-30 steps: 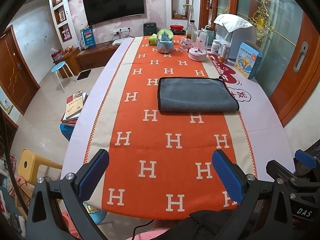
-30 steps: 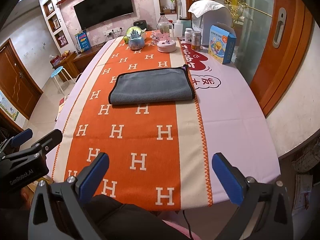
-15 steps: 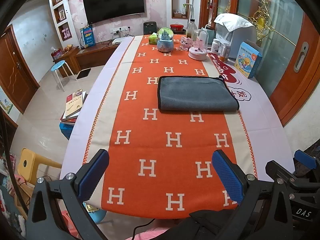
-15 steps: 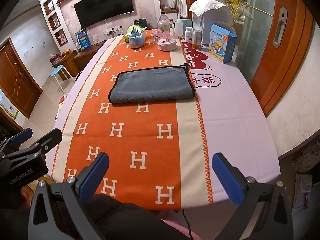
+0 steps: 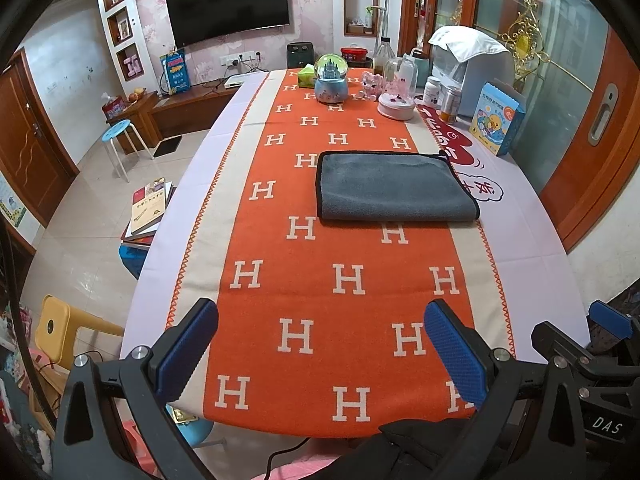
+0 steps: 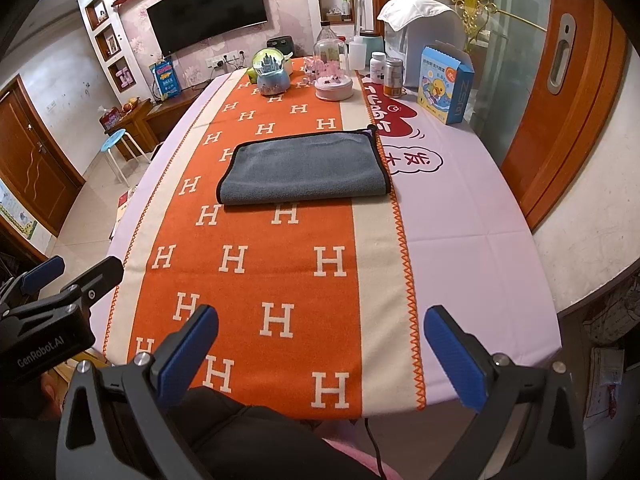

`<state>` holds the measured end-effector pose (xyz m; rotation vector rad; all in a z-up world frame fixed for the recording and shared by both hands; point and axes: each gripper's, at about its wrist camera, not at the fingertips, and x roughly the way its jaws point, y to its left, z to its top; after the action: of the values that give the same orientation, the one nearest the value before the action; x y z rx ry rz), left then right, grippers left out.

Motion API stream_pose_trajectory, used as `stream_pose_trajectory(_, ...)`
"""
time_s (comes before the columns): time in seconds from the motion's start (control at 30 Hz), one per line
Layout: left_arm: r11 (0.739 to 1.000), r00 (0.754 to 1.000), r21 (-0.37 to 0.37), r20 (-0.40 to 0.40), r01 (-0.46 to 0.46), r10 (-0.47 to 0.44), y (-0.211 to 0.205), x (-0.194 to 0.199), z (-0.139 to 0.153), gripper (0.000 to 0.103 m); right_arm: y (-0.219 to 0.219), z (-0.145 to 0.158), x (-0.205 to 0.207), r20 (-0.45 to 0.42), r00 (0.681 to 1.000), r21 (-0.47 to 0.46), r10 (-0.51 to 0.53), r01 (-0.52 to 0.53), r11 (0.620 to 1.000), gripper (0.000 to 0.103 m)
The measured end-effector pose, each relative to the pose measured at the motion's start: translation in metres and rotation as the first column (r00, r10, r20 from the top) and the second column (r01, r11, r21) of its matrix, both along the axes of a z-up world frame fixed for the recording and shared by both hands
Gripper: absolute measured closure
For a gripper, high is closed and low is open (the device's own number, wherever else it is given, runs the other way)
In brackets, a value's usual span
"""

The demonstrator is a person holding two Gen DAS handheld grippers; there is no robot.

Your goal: Fold towel

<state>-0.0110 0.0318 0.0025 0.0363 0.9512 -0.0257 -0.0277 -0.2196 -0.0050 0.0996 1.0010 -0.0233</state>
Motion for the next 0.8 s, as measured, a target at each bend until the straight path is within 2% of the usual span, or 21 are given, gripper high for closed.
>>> stream_pose_trajectory(0.8,1.000,1.000,-0.002,-0.003,0.001,-0.001,0.0003,-0.0001,-0.0021,0.001,0.0009,0.0004,-0.0011,-0.003,1.000,-0.001,-0.001,0.001,1.000,0.000)
